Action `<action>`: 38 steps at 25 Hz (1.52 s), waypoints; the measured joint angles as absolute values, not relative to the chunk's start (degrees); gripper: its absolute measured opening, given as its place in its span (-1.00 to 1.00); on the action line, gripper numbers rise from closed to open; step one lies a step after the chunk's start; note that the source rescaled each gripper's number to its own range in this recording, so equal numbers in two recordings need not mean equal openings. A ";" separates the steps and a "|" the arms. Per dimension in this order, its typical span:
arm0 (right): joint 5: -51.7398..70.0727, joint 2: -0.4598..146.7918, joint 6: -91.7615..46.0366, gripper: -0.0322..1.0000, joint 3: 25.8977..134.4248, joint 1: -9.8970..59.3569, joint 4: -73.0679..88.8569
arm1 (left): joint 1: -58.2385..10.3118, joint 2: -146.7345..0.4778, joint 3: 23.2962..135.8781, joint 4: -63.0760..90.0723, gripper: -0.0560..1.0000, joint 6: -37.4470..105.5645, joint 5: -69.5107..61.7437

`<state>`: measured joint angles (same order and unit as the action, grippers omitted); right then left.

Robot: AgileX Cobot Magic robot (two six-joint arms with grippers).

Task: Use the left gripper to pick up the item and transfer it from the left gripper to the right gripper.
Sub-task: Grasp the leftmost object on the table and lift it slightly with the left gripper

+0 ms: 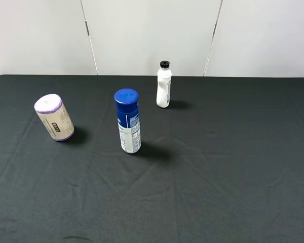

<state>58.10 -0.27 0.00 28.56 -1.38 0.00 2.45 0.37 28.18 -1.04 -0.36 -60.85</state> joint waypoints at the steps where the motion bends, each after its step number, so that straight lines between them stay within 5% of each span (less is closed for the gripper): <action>1: 58.10 -0.27 0.00 1.00 28.56 -1.38 0.00 | 2.45 0.37 28.18 -1.04 1.00 -0.36 -60.85; 18: 58.16 -0.27 0.00 1.00 28.56 -1.38 0.00 | 2.45 -1.03 30.83 -0.73 1.00 0.00 -61.09; 38: 58.10 -0.27 0.00 1.00 28.56 -1.38 0.00 | 1.09 -38.27 47.70 0.44 1.00 0.65 -60.94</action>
<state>58.10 -0.27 0.00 28.56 -1.38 0.00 1.09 -38.27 47.70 0.44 0.65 -60.94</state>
